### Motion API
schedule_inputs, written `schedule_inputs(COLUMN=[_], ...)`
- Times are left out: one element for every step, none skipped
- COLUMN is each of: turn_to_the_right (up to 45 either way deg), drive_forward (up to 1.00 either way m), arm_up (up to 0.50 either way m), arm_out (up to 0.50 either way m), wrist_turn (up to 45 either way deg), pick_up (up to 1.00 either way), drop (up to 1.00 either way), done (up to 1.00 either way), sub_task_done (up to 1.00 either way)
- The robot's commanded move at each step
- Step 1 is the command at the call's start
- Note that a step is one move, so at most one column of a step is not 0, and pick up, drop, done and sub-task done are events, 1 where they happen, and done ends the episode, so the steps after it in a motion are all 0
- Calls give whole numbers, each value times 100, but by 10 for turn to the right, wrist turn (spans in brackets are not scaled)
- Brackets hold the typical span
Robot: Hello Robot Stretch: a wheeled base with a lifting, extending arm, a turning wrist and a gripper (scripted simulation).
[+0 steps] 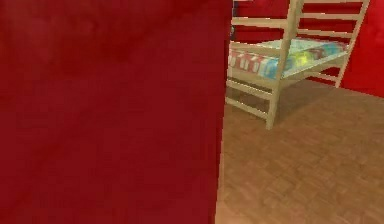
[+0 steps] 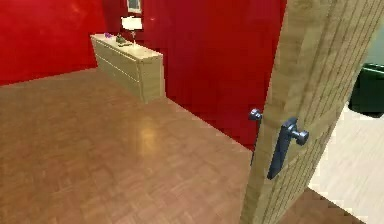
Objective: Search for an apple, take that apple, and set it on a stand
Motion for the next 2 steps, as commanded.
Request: schedule_inputs(turn_to_the_right=[330, 0], drive_forward=[0, 80], arm_up=[0, 0], arm_out=[0, 0], wrist_turn=[0, 0], pick_up=[0, 0], drop=[0, 0], done=[0, 0], sub_task_done=[0, 0])
